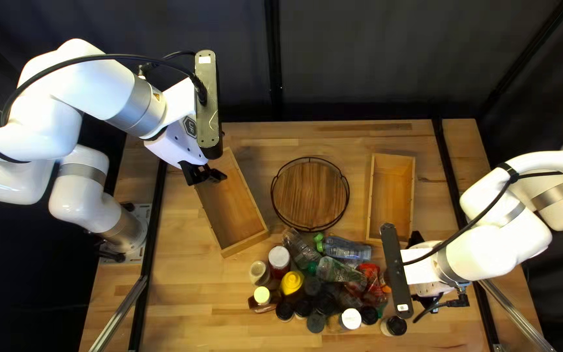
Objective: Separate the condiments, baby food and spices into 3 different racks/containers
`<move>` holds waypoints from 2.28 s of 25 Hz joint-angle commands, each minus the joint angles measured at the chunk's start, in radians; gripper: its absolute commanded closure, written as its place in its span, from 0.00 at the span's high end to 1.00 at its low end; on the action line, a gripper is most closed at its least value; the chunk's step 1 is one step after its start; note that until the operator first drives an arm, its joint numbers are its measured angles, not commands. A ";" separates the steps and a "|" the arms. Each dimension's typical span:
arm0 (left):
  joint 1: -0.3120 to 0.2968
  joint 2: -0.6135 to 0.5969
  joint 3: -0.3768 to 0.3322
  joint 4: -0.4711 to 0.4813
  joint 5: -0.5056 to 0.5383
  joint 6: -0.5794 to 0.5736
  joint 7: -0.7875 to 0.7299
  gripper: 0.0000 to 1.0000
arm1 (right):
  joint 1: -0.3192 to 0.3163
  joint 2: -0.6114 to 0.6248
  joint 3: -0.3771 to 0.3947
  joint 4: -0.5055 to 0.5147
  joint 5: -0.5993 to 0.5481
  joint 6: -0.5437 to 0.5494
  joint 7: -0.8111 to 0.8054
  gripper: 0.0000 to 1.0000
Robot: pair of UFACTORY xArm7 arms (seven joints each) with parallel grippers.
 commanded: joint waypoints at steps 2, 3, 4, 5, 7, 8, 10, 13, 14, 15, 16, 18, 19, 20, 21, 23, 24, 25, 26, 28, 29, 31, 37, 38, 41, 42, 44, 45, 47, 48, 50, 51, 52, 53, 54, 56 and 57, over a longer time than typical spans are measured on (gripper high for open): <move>0.000 0.000 0.000 0.000 0.000 0.000 0.000 1.00 | 0.003 -0.010 0.002 -0.041 0.011 -0.031 0.018 1.00; 0.000 0.000 0.000 0.000 0.000 0.000 0.000 1.00 | 0.003 -0.011 0.002 -0.044 0.014 -0.035 0.020 1.00; 0.000 0.000 0.000 0.000 0.000 0.000 0.000 1.00 | 0.004 -0.011 0.002 -0.046 0.015 -0.036 0.020 1.00; 0.000 0.000 0.000 0.000 0.000 0.000 0.000 1.00 | 0.005 -0.009 0.004 -0.044 0.016 -0.036 0.021 1.00; 0.000 0.000 0.000 0.000 0.000 0.000 0.000 1.00 | 0.006 -0.005 0.005 -0.040 0.016 -0.036 0.022 0.88; 0.000 0.000 0.000 0.000 0.000 0.000 0.000 1.00 | 0.005 -0.001 0.005 -0.040 0.015 -0.040 0.020 0.66; 0.000 0.000 0.000 0.000 0.000 0.000 0.000 1.00 | 0.002 0.005 -0.002 -0.048 0.014 -0.061 0.009 0.53; 0.000 0.000 0.000 0.000 0.000 0.000 0.000 1.00 | -0.004 0.020 -0.012 -0.044 0.012 -0.080 -0.008 0.40; 0.000 0.000 0.000 0.000 0.000 0.000 0.000 1.00 | -0.005 0.025 -0.015 -0.039 0.011 -0.082 -0.014 0.23; 0.000 0.000 0.000 0.000 0.000 0.000 0.000 1.00 | -0.007 0.028 -0.017 -0.033 0.010 -0.080 -0.019 0.14; 0.000 0.000 0.000 0.000 0.000 0.000 0.000 1.00 | -0.007 0.029 -0.019 -0.030 0.009 -0.078 -0.023 0.11; 0.000 0.000 0.000 0.000 0.000 0.000 0.000 1.00 | -0.005 0.022 -0.018 -0.029 0.010 -0.069 -0.024 0.06; 0.000 0.000 0.000 0.000 0.000 0.000 0.000 1.00 | -0.004 0.017 -0.016 -0.026 0.011 -0.059 -0.021 0.04; 0.000 0.000 0.000 0.000 0.000 0.000 0.000 1.00 | -0.003 0.014 -0.013 -0.023 0.010 -0.051 -0.018 0.04; 0.000 0.000 0.000 0.000 0.000 0.000 0.000 1.00 | -0.001 0.009 -0.010 -0.016 0.010 -0.037 -0.014 0.03; 0.000 0.000 0.000 0.000 0.000 0.000 0.000 1.00 | 0.002 -0.003 -0.005 0.003 0.011 0.001 -0.008 0.02; 0.000 0.000 0.000 0.000 0.000 0.000 0.000 1.00 | 0.003 -0.010 -0.003 0.019 0.011 0.030 -0.005 0.02; 0.000 0.000 0.000 0.000 0.000 0.000 0.000 1.00 | 0.003 -0.019 -0.004 0.036 0.011 0.060 -0.007 0.01; 0.000 0.000 0.000 0.000 0.000 0.000 0.000 1.00 | 0.003 -0.029 -0.007 0.057 0.012 0.093 -0.014 0.01; 0.000 0.000 0.000 0.000 0.000 0.000 0.000 1.00 | 0.001 -0.035 -0.014 0.102 0.010 0.150 -0.033 0.01; 0.000 0.000 0.000 0.000 0.000 0.000 0.000 1.00 | -0.001 -0.035 -0.020 0.125 0.008 0.175 -0.046 0.01; 0.000 0.000 0.000 0.000 0.000 0.000 0.000 1.00 | -0.008 -0.037 -0.036 0.174 0.005 0.225 -0.079 0.01; 0.000 0.000 0.000 0.000 0.000 0.000 0.000 1.00 | -0.034 -0.038 -0.093 0.297 -0.013 0.335 -0.190 0.01; 0.000 0.000 0.000 0.000 0.000 0.000 0.000 1.00 | -0.041 -0.030 -0.107 0.322 -0.018 0.348 -0.217 0.01; 0.000 0.000 0.000 0.000 0.000 0.000 0.000 1.00 | -0.065 -0.003 -0.152 0.385 -0.032 0.370 -0.296 0.01; 0.000 0.000 0.000 0.000 0.000 0.000 0.000 1.00 | -0.069 0.000 -0.159 0.392 -0.033 0.371 -0.309 0.01; 0.000 0.000 0.000 0.000 0.000 0.000 0.000 1.00 | -0.089 0.027 -0.198 0.419 -0.039 0.358 -0.374 0.01; 0.000 0.000 0.000 0.000 0.000 0.000 0.000 1.00 | -0.094 0.032 -0.206 0.422 -0.040 0.352 -0.389 0.01; 0.000 0.000 0.000 0.000 0.000 0.000 0.000 1.00 | -0.109 0.044 -0.231 0.421 -0.047 0.329 -0.423 0.01; 0.000 0.000 0.000 0.000 0.000 0.000 0.000 1.00 | -0.120 0.051 -0.248 0.419 -0.052 0.312 -0.445 0.01; 0.000 0.000 0.000 0.000 0.000 0.000 0.000 1.00 | -0.136 0.062 -0.274 0.417 -0.057 0.288 -0.480 0.01; 0.000 0.000 0.000 0.000 0.000 0.000 0.000 1.00 | -0.150 0.072 -0.295 0.417 -0.060 0.269 -0.506 0.00; 0.000 0.000 0.000 0.000 0.000 0.000 0.000 1.00 | -0.156 0.077 -0.305 0.417 -0.059 0.260 -0.516 0.00; 0.000 0.000 0.000 0.000 0.000 0.000 0.000 1.00 | -0.170 0.086 -0.328 0.417 -0.052 0.238 -0.539 0.01; 0.000 0.000 0.000 0.000 0.000 0.000 0.000 1.00 | -0.179 0.094 -0.343 0.417 -0.046 0.222 -0.553 0.01; 0.000 0.000 0.000 0.000 0.000 0.000 0.000 1.00 | -0.197 0.120 -0.372 0.428 -0.037 0.196 -0.580 0.00; 0.000 0.000 0.000 0.000 0.000 0.000 0.000 1.00 | -0.205 0.133 -0.384 0.434 -0.033 0.186 -0.593 0.00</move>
